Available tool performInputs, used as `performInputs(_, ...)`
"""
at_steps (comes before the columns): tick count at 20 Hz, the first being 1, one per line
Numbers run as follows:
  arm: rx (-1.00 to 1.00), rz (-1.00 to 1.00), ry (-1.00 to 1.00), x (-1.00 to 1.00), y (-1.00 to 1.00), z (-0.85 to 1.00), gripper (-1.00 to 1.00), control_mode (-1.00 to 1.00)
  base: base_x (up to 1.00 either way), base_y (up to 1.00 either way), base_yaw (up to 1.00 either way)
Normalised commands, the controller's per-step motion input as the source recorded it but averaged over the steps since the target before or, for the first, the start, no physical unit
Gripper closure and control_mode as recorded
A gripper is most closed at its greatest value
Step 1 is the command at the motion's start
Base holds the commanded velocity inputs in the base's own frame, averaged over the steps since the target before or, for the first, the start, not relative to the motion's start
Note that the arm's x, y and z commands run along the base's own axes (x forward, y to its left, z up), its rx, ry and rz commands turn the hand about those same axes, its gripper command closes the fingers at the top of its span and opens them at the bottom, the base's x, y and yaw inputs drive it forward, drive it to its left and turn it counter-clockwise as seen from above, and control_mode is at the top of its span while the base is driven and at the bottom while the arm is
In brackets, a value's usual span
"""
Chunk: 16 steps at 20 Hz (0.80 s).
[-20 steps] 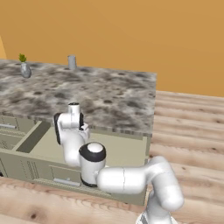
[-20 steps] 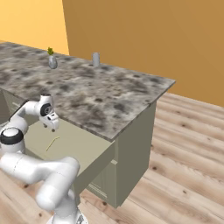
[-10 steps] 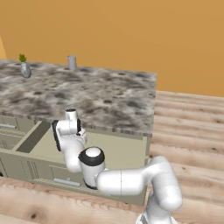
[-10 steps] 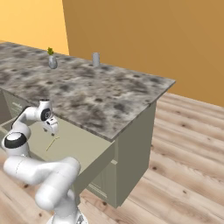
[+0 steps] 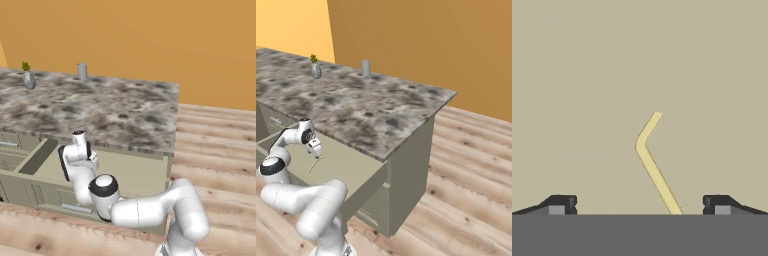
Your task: Take a straw from the drawer in front and place it inside the glass cup on the dining counter.
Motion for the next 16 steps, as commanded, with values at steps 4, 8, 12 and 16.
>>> performInputs(4,-0.01,-0.05,-0.02,0.00,-0.09,-0.12,-1.00,-1.00,0.00,0.00,0.00)
performInputs(8,0.00,-0.05,0.00,0.00,-0.27,0.00,-1.00,-1.00,0.00,0.00,0.00)
performInputs(12,0.00,-0.04,0.00,0.00,-0.27,-0.01,-1.00,-1.00,0.00,0.00,0.00)
performInputs(16,0.00,-0.02,0.00,0.00,-0.07,-0.23,-1.00,-1.00,0.00,0.00,0.00)
